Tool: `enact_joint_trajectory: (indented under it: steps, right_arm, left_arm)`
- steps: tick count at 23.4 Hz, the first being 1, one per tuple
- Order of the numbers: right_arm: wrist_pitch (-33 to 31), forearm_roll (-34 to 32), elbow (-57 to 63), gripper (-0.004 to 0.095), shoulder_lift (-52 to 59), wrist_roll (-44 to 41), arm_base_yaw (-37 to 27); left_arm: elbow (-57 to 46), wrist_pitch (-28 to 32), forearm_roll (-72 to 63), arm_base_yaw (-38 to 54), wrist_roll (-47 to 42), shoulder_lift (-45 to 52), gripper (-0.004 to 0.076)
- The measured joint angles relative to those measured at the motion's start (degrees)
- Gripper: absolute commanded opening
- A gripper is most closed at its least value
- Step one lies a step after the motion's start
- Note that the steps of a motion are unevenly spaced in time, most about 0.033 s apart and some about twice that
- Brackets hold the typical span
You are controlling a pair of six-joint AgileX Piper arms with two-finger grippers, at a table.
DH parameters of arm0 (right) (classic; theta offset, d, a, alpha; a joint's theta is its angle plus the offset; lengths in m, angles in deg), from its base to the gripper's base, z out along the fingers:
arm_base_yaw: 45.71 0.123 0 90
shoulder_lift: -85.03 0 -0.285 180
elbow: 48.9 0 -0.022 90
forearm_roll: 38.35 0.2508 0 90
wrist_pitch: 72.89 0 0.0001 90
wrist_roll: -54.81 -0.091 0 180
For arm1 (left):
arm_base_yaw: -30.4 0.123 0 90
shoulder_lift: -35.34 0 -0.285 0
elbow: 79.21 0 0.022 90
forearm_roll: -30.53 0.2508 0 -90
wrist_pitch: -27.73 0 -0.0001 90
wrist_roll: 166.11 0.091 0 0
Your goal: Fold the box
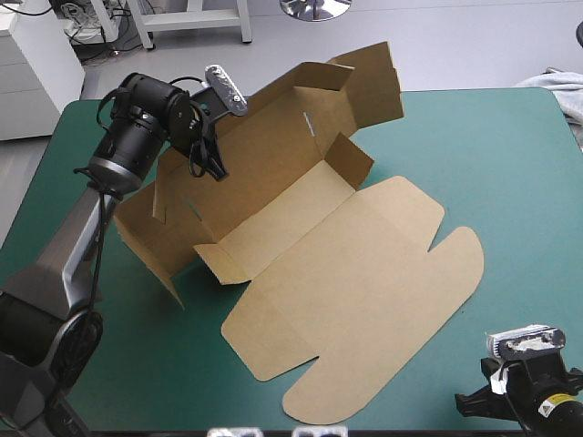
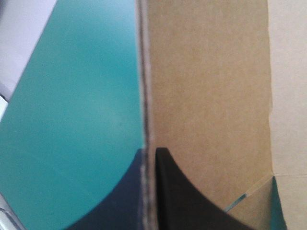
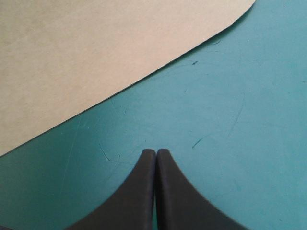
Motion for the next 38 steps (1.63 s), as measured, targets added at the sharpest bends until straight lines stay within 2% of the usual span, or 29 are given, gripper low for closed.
enact_joint_trajectory:
  steps: [10,16,19,22,27,33,38]
  right_arm:
    - [0.00,0.00,0.00,-0.0019,0.00,0.00,0.00]
    - [0.00,0.00,0.00,-0.0019,0.00,0.00,0.00]
    - [0.00,0.00,0.00,-0.0019,0.00,0.00,0.00]
    - [0.00,0.00,0.00,-0.0019,0.00,-0.93,0.00]
    - [0.15,0.00,-0.46,-0.0019,0.00,-2.42,0.00]
    - [3.60,-0.12,-5.32,-0.0019,-0.19,-7.11,0.00]
    - [6.61,-1.07,-11.02,-0.0019,-4.36,-10.17,0.00]
  left_arm:
    - [0.04,0.55,11.17,-19.74,0.00,1.40,-0.0011]
    - [-0.41,0.72,11.98,-26.65,0.23,1.40,-0.0011]
    - [-5.82,4.29,17.31,-30.92,-0.33,1.84,-0.0011]
    - [-13.80,8.85,28.12,-34.75,-6.96,1.89,-0.0011]
    - [-21.55,16.68,42.88,-37.78,-25.83,1.89,-0.0011]
    - [-25.95,18.01,54.95,-37.96,-39.77,1.89,-0.0011]
    - [-29.37,18.37,61.81,-38.15,-46.89,1.89,-0.0011]
